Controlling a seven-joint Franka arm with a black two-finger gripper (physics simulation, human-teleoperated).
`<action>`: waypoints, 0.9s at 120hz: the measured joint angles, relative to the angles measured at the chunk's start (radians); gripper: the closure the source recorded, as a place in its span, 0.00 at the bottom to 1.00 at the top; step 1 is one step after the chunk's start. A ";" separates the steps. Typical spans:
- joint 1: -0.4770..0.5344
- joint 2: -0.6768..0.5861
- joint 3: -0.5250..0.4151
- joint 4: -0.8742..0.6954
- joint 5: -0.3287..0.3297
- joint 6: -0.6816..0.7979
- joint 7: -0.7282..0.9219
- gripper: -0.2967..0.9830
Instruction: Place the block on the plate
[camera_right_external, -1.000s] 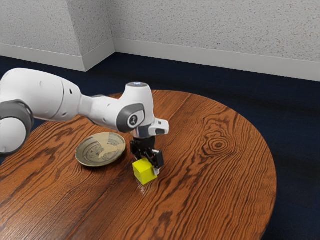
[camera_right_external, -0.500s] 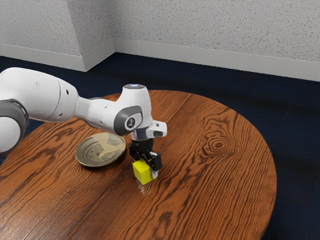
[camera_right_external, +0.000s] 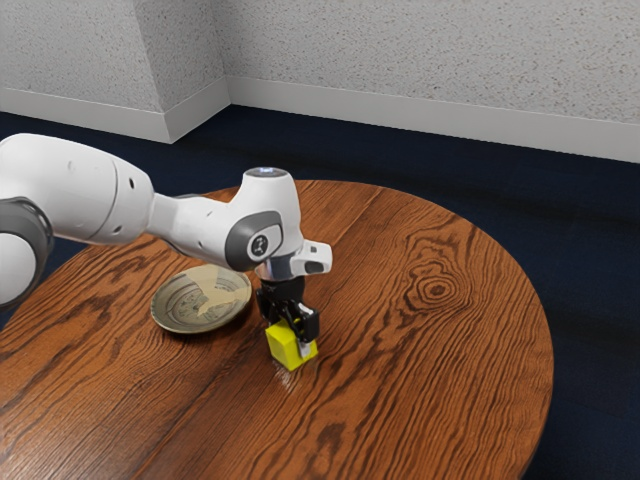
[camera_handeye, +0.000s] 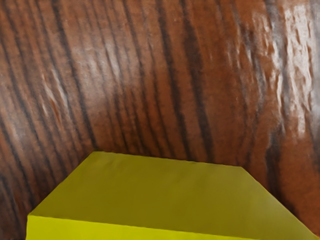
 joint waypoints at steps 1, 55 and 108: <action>0.000 -0.001 0.000 0.000 0.000 0.000 0.000 0.45; -0.001 -0.169 0.029 0.013 0.009 -0.092 0.004 0.48; 0.002 -0.212 0.281 0.008 0.049 -0.140 0.020 0.48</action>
